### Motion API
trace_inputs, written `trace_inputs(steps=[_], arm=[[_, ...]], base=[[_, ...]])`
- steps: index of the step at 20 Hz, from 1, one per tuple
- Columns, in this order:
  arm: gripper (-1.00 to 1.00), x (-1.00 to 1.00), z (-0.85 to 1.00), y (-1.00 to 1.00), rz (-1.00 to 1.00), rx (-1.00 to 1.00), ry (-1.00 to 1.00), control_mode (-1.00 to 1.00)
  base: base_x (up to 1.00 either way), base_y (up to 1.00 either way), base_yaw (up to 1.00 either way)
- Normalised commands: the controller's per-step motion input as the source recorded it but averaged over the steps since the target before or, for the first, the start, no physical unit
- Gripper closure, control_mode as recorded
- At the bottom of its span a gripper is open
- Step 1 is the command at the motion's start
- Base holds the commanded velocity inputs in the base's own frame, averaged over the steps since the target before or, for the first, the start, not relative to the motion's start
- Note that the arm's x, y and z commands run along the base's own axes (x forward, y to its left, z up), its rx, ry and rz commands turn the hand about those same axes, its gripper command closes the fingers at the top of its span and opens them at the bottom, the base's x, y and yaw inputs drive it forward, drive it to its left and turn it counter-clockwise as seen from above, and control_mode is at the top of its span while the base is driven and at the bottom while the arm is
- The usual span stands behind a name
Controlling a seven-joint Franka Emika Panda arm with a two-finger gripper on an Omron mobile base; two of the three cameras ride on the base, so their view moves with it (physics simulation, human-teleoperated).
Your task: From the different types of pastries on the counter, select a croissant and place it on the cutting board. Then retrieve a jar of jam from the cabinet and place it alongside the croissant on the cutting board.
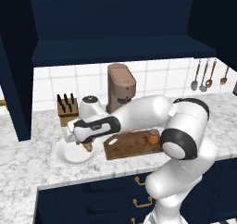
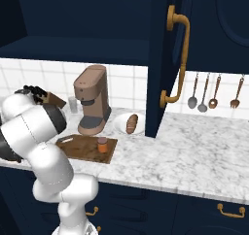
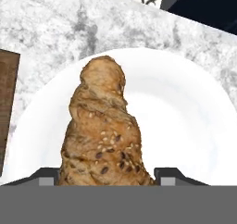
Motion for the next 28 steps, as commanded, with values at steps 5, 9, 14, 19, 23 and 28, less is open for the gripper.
trace_inputs(steps=[5,9,14,19,23,28], arm=[[1.00,-0.18,0.04,-0.91,0.11,0.08,0.00,-1.00],[1.00,-0.03,0.00,-0.73,0.12,0.10,-0.01,-1.00],[1.00,0.05,0.00,-0.31,0.09,0.01,0.00,-1.00],[1.00,0.28,0.10,-0.04,0.12,-0.07,0.00,-1.00],[1.00,0.11,0.19,-0.08,0.00,-0.19,0.05,-1.00],[1.00,0.00,0.14,-0.36,0.00,-0.18,0.13,-1.00]], base=[[0.00,0.00,0.00],[0.00,0.00,0.00],[0.00,0.00,0.00],[0.00,0.00,0.00],[0.00,0.00,0.00],[0.00,0.00,0.00]])
